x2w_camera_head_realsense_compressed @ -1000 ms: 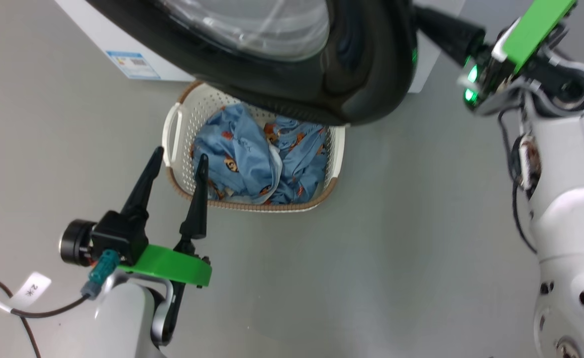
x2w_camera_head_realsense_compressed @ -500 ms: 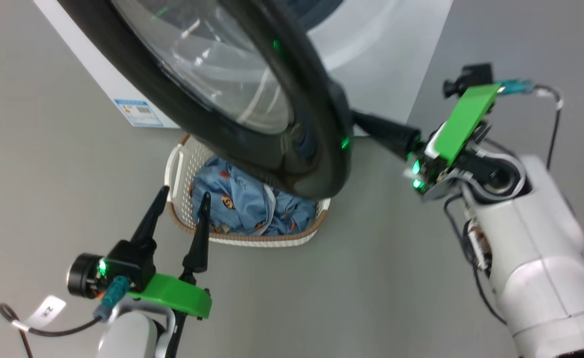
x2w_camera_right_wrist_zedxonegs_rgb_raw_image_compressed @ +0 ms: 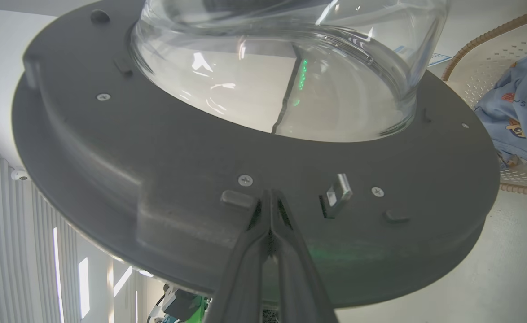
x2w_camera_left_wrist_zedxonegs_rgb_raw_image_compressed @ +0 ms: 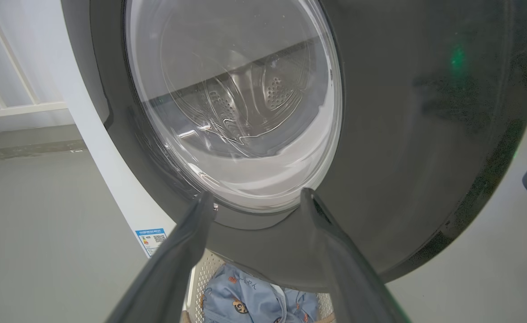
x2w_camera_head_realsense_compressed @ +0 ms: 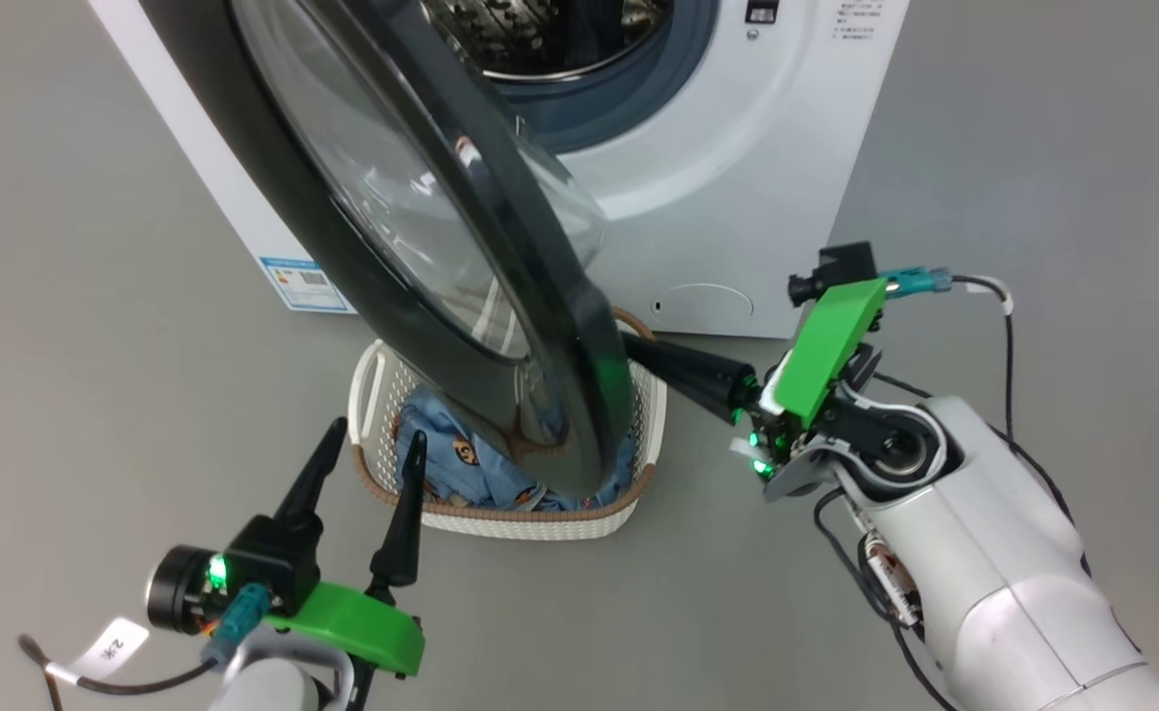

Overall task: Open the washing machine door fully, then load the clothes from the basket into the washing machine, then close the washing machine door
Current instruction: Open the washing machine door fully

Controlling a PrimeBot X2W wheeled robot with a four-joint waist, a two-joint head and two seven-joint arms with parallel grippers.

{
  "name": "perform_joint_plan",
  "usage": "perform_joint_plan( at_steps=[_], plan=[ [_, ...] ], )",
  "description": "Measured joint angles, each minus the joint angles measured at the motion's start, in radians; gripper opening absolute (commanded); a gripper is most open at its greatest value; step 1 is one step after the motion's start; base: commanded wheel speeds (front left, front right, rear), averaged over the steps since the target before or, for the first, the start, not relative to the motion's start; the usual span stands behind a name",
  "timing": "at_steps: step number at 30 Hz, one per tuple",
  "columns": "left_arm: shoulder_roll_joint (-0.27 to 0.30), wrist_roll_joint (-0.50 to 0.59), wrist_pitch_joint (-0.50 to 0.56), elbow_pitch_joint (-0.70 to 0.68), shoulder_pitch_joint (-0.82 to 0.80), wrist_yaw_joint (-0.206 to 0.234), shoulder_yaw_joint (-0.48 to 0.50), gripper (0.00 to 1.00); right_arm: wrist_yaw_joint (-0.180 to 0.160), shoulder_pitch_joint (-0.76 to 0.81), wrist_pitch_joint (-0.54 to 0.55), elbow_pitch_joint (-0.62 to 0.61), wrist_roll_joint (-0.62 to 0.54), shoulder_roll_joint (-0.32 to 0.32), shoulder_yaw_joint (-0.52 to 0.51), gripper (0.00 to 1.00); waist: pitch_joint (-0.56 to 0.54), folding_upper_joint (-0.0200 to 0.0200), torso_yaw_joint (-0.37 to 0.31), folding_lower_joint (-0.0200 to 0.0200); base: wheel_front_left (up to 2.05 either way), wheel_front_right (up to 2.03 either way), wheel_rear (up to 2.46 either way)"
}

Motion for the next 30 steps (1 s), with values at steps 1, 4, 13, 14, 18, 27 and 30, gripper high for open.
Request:
perform_joint_plan(
  at_steps=[1, 4, 13, 14, 18, 27, 30],
  plan=[
    [0.0, 0.0, 0.0, 0.001, 0.004, 0.0, -0.001, 1.0, 0.0, 0.003, -0.007, 0.001, 0.007, 0.0, 0.013, 0.0, -0.005, 0.0, 0.002, 0.0, 0.0, 0.0, 0.0],
    [0.0, 0.0, 0.0, 0.004, 0.014, 0.0, -0.003, 1.0, 0.0, 0.006, -0.027, 0.007, 0.034, -0.001, 0.054, 0.0, -0.016, 0.0, 0.006, 0.0, 0.0, 0.0, 0.0],
    [0.0, 0.0, 0.0, 0.005, 0.014, 0.0, -0.003, 1.0, 0.0, 0.008, -0.072, 0.021, 0.091, 0.0, 0.128, 0.0, -0.032, 0.0, 0.011, 0.0, 0.0, 0.0, 0.0],
    [0.0, 0.0, 0.0, 0.005, 0.014, 0.0, -0.003, 1.0, 0.0, 0.008, -0.076, 0.025, 0.099, 0.001, 0.132, 0.0, -0.033, 0.0, 0.011, 0.0, 0.0, 0.0, 0.0],
    [0.0, 0.0, 0.0, 0.006, 0.016, 0.0, -0.003, 1.0, 0.0, 0.008, -0.094, 0.031, 0.106, 0.002, 0.142, 0.0, -0.037, 0.0, 0.007, 0.0, 0.0, 0.0, 0.0],
    [0.001, 0.0, 0.0, 0.006, 0.033, 0.0, -0.002, 1.0, 0.0, 0.017, -0.174, 0.023, 0.123, -0.003, 0.098, 0.0, -0.043, 0.0, -0.004, 0.0, 0.0, 0.0, 0.0],
    [0.001, 0.0, 0.0, 0.008, 0.033, 0.0, -0.001, 1.0, 0.0, 0.049, -0.202, -0.005, 0.13, -0.018, 0.071, 0.0, -0.049, 0.0, -0.009, 0.0, 0.0, 0.0, 0.0]
  ],
)
